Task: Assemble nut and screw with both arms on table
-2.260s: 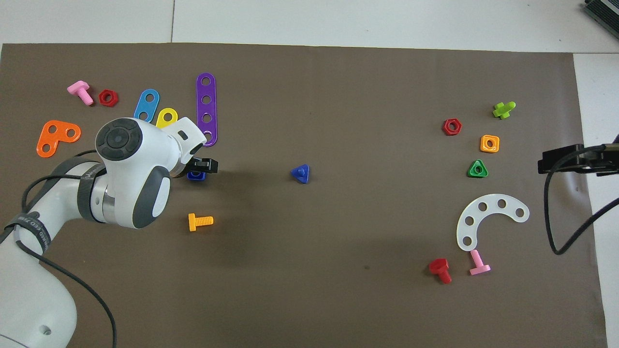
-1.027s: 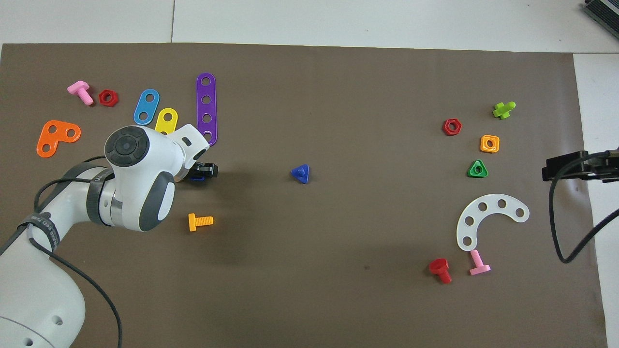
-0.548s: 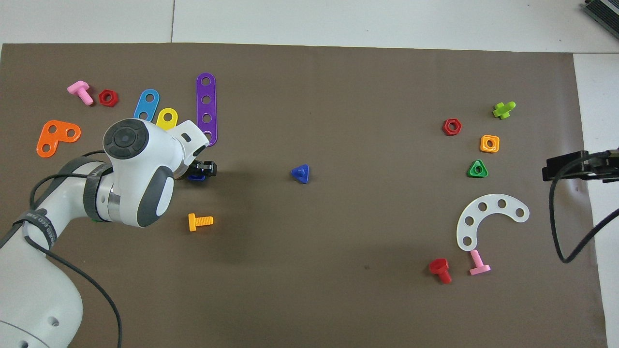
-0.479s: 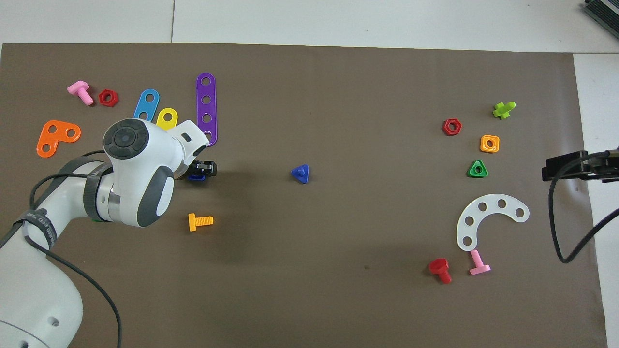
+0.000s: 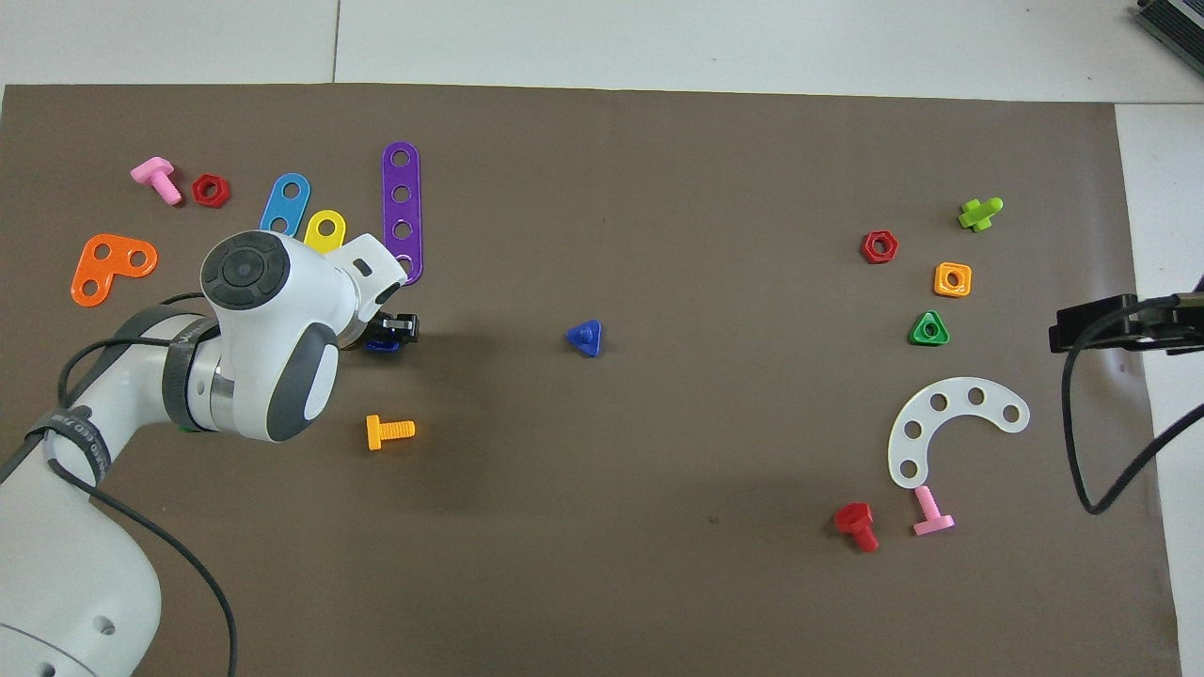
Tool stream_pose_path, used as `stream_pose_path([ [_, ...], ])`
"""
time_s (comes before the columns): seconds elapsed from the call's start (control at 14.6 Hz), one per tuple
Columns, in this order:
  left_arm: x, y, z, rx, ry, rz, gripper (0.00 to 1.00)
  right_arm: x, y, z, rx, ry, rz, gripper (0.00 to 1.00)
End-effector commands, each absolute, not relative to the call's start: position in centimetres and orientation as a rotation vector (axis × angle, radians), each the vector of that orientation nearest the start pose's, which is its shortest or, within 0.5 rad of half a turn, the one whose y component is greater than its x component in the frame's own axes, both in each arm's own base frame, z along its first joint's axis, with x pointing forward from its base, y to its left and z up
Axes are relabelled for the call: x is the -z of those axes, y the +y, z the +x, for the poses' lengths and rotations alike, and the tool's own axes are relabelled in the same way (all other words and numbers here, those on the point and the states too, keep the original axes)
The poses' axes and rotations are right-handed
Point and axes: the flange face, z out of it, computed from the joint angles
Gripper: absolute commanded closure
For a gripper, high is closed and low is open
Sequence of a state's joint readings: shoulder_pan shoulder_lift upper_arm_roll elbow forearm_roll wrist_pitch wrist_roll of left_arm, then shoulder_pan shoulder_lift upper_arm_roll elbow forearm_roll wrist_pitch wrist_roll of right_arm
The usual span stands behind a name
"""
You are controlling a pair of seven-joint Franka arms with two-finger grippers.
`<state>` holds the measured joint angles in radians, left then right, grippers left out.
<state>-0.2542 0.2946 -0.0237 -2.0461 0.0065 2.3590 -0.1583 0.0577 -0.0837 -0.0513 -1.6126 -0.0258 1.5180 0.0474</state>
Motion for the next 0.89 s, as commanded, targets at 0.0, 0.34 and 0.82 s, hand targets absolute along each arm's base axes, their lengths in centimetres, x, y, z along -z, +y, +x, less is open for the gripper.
stream_pose_path([
  [0.0, -30.02, -15.88, 56.92, 0.031, 0.176, -3.127, 0.38, -65.02, -0.19, 51.89, -0.019, 0.032, -3.171, 0.00],
  [0.34, -29.93, -15.76, 56.82, 0.028, 0.176, -3.126, 0.42, -65.02, -0.19, 51.89, -0.019, 0.032, -3.171, 0.00],
  [0.82, -29.66, -15.63, 56.67, 0.026, 0.186, -3.126, 0.52, -64.94, -0.19, 51.88, -0.021, 0.032, -3.171, 0.00],
])
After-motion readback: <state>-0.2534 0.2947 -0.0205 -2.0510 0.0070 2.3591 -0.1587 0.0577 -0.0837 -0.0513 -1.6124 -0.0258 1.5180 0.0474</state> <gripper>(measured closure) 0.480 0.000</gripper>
